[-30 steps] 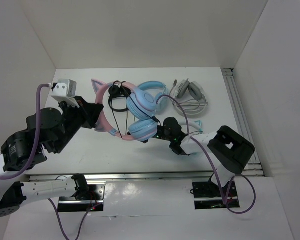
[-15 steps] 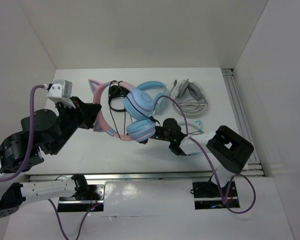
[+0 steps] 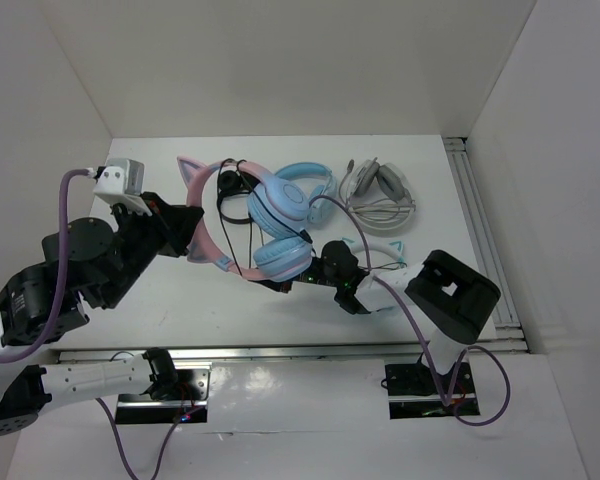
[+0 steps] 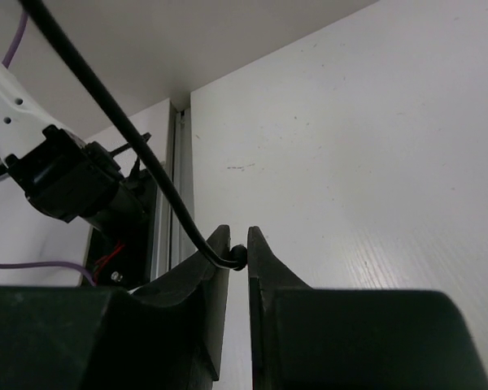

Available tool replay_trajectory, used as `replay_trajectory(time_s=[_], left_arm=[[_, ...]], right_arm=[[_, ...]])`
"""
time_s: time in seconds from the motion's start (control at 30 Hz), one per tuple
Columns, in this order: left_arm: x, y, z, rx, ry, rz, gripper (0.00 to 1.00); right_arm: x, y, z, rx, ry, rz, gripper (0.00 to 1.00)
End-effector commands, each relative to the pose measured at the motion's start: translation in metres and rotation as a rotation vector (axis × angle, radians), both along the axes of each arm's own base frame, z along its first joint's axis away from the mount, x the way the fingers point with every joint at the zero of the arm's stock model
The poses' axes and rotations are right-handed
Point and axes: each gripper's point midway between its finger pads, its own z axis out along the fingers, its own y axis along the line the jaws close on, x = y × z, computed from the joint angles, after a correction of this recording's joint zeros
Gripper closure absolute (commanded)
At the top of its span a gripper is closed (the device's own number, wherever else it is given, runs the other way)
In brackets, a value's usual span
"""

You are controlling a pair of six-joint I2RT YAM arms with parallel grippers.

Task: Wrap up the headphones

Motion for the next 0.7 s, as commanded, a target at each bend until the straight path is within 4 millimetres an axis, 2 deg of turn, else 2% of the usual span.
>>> replay_trajectory(time_s=[0.0, 0.2, 0.23, 0.27, 0.3, 0.33, 0.37, 0.4, 0.43, 0.47, 0.53, 0.6, 0.63, 0.67], left_arm=[[-0.001, 0.001, 0.040, -0.200, -0.064, 0.013, 1.00], [0.000, 0.009, 0.035, -0.208, -0.062, 0.053, 1.00], [0.001, 0.012, 0.033, -0.200, -0.058, 0.066, 1.00], [0.003, 0.012, 0.029, -0.191, -0.054, 0.078, 1.00], [0.005, 0.018, 0.027, -0.191, -0.047, 0.116, 1.00], [0.005, 0.024, 0.029, -0.217, -0.048, 0.141, 1.00], [0.007, 0.027, 0.021, -0.207, -0.033, 0.172, 1.00], [0.008, 0.033, 0.016, -0.199, -0.018, 0.205, 1.00], [0.010, 0.044, 0.012, -0.219, -0.014, 0.273, 1.00], [0.011, 0.049, 0.010, -0.225, -0.008, 0.303, 1.00], [0.013, 0.060, 0.003, -0.229, 0.000, 0.375, 1.00], [0.016, 0.064, -0.001, -0.217, 0.004, 0.422, 1.00], [0.018, 0.068, -0.004, -0.207, 0.002, 0.459, 1.00], [0.019, 0.069, -0.009, -0.189, 0.011, 0.479, 1.00]], right_arm=[[0.002, 0.003, 0.028, 0.088, -0.072, -0.014, 0.84], [0.009, -0.004, 0.034, 0.097, -0.079, -0.079, 0.99], [0.007, -0.004, 0.027, 0.080, -0.064, -0.087, 1.00], [0.008, -0.008, 0.031, 0.085, -0.064, -0.105, 1.00], [0.000, -0.006, 0.027, 0.067, -0.059, -0.098, 1.00], [0.000, -0.010, 0.019, 0.045, -0.039, -0.131, 1.00], [-0.004, -0.012, 0.019, 0.028, -0.038, -0.146, 1.00], [-0.016, -0.010, 0.016, 0.010, -0.041, -0.138, 1.00], [-0.017, -0.015, 0.008, -0.017, -0.022, -0.186, 1.00], [-0.024, -0.017, 0.008, -0.038, -0.024, -0.196, 1.00], [-0.046, -0.013, 0.008, -0.065, -0.053, -0.175, 1.00], [-0.061, -0.018, 0.005, -0.111, -0.065, -0.185, 1.00], [-0.076, -0.015, 0.005, -0.124, -0.076, -0.166, 1.00], [-0.078, -0.017, 0.006, -0.132, -0.075, -0.190, 1.00]])
